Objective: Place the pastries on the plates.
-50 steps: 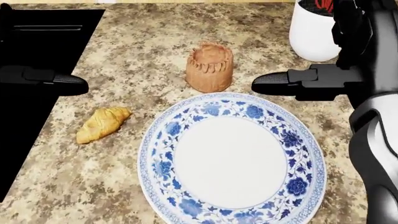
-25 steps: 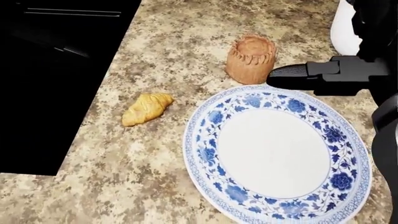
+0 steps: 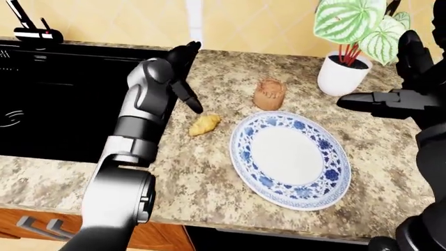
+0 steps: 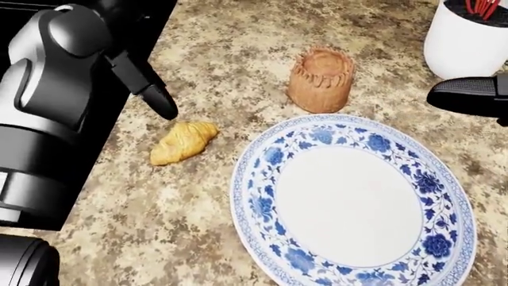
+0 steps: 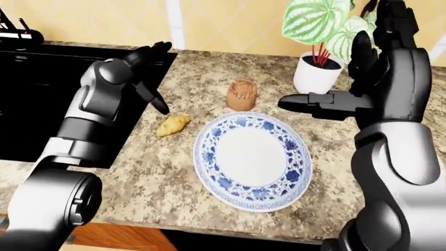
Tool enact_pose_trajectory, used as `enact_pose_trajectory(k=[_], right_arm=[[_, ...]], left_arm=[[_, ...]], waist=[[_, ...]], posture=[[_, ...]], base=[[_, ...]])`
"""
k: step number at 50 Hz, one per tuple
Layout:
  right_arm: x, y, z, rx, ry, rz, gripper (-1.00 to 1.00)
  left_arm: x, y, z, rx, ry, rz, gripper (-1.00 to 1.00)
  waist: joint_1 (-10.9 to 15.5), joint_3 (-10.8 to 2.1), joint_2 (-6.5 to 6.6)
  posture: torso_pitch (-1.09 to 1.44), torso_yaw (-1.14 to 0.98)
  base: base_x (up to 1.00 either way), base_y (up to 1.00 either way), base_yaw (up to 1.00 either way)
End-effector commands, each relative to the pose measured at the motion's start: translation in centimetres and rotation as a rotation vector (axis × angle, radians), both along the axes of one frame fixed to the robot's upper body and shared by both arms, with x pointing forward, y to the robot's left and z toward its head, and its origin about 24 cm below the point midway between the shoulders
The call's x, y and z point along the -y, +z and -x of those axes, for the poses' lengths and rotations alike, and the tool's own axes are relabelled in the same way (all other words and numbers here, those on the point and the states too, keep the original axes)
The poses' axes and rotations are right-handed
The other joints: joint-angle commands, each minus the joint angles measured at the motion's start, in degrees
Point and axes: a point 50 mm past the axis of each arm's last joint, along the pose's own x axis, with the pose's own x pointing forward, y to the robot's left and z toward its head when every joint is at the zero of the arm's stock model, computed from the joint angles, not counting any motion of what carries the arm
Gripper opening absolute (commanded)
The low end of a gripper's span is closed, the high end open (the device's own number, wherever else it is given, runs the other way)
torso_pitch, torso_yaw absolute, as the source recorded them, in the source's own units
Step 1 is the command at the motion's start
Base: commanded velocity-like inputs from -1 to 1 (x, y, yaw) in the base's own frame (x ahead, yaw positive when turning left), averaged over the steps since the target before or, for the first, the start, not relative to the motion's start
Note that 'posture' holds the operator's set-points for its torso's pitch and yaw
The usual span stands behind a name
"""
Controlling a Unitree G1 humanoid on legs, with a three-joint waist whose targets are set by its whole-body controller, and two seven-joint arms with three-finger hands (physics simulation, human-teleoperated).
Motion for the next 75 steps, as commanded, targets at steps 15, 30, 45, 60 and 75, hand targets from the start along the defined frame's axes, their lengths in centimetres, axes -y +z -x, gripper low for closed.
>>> enact_pose_trajectory(k=[15,30,45,60,75], right_arm=[[0.3,0.8,0.7,0.06,-0.005,0.009,1.0],[0.4,0.0,0.9,0.053,-0.005,-0.002,1.0],[0.5,0.0,1.0,0.054,-0.005,-0.004,1.0],[0.5,-0.2,1.0,0.053,-0.007,-0.002,1.0],[0.5,-0.5,1.1,0.05,-0.006,-0.005,1.0]], left_arm=[[2.5,1.8,1.8,-0.061,-0.161,-0.165,1.0],[4.7,-0.2,2.2,-0.119,-0.235,-0.298,1.0],[5.7,-1.6,3.0,-0.106,-0.253,-0.366,0.87],[6.0,-2.5,3.3,-0.126,-0.264,-0.399,0.14],[6.3,-3.6,3.8,-0.128,-0.275,-0.443,-0.36]], waist=[[0.1,-1.06,-0.77],[0.4,-1.13,-1.41],[0.4,-1.33,-1.47],[0.5,-1.4,-1.45],[0.2,-1.92,-1.35]], posture=[[0.0,0.0],[0.0,0.0],[0.0,0.0],[0.0,0.0],[0.0,0.0]], base=[[0.0,0.0,0.0],[0.0,0.0,0.0],[0.0,0.0,0.0],[0.0,0.0,0.0],[0.0,0.0,0.0]])
